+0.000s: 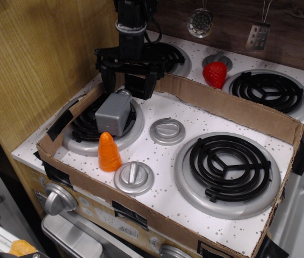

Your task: Right pepper shaker

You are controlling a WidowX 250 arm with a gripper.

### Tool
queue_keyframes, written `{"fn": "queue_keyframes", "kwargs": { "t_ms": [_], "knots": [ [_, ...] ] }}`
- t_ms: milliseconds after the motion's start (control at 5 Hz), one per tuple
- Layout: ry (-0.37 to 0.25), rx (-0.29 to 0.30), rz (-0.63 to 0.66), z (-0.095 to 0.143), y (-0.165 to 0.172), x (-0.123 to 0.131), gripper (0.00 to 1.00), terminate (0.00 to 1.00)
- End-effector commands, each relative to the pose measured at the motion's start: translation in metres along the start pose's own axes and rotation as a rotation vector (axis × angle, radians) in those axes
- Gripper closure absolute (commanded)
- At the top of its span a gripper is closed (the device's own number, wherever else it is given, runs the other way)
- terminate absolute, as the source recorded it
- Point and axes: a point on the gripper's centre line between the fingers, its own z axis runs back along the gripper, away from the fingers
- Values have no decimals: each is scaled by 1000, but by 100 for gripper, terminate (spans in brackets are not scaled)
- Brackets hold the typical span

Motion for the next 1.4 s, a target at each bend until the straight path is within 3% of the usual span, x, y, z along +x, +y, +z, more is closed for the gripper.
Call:
{"fn": "queue_keyframes", "kwargs": {
  "t_ms": [0,200,400,600,1200],
  "knots": [
    [-46,-20,15,5,11,3,0,0],
    [-52,-24,24,5,11,1,100,0],
    [-53,-18,27,6,11,0,100,0],
    [-107,-8,49,11,9,0,100,0],
    [-328,33,137,55,-19,12,100,0]
  ]
}}
